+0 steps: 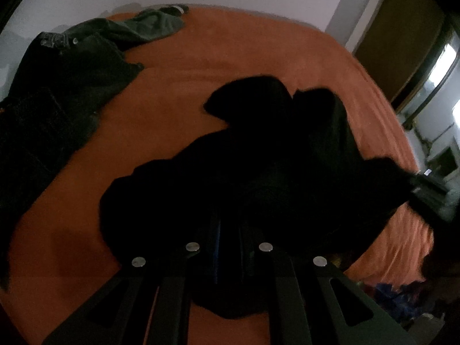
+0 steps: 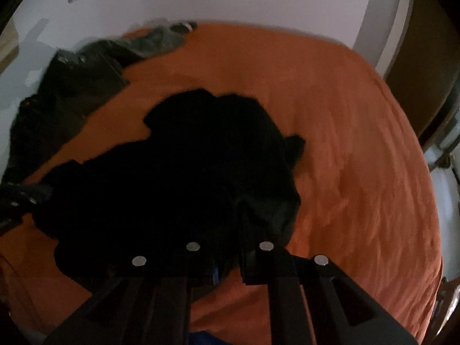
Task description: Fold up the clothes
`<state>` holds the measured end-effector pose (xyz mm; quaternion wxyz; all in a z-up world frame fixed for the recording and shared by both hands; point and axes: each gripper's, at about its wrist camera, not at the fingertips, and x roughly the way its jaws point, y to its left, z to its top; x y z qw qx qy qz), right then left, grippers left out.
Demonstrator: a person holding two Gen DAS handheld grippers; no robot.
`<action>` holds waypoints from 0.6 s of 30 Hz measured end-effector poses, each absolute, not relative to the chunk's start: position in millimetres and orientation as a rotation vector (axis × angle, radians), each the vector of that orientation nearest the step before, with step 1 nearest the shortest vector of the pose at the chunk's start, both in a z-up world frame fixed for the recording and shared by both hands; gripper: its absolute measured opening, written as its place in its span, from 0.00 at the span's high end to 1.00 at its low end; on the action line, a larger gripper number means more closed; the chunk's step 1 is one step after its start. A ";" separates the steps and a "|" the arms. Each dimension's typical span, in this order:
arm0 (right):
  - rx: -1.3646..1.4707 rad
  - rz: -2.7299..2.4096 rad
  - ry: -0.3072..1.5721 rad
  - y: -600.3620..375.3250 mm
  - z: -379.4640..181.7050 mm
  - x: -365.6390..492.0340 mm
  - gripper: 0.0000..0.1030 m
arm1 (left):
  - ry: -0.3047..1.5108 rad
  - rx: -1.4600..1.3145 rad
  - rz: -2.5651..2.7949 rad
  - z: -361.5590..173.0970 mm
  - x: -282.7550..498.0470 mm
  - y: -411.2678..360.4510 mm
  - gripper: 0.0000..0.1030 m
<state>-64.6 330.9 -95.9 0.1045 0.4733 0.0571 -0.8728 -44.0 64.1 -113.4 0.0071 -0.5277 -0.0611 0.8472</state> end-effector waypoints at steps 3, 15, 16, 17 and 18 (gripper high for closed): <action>1.335 -2.592 0.140 340.0 -82.6 -60.5 0.95 | -0.257 -1.659 2.654 -110.4 -49.0 65.3 0.92; 1.192 -2.748 0.081 372.2 33.0 -205.2 0.97 | -0.440 -1.487 2.775 18.8 -211.9 52.8 0.93; 1.163 -2.758 0.078 370.9 50.5 -231.5 0.97 | -0.423 -1.466 2.813 37.2 -235.4 51.9 0.93; 1.128 -2.769 0.076 369.0 69.7 -255.4 0.97 | -0.421 -1.431 2.851 54.9 -252.3 51.7 0.93; 1.077 -2.790 0.073 366.2 92.7 -277.8 0.98 | -0.442 -1.364 2.901 82.8 -273.6 48.0 0.93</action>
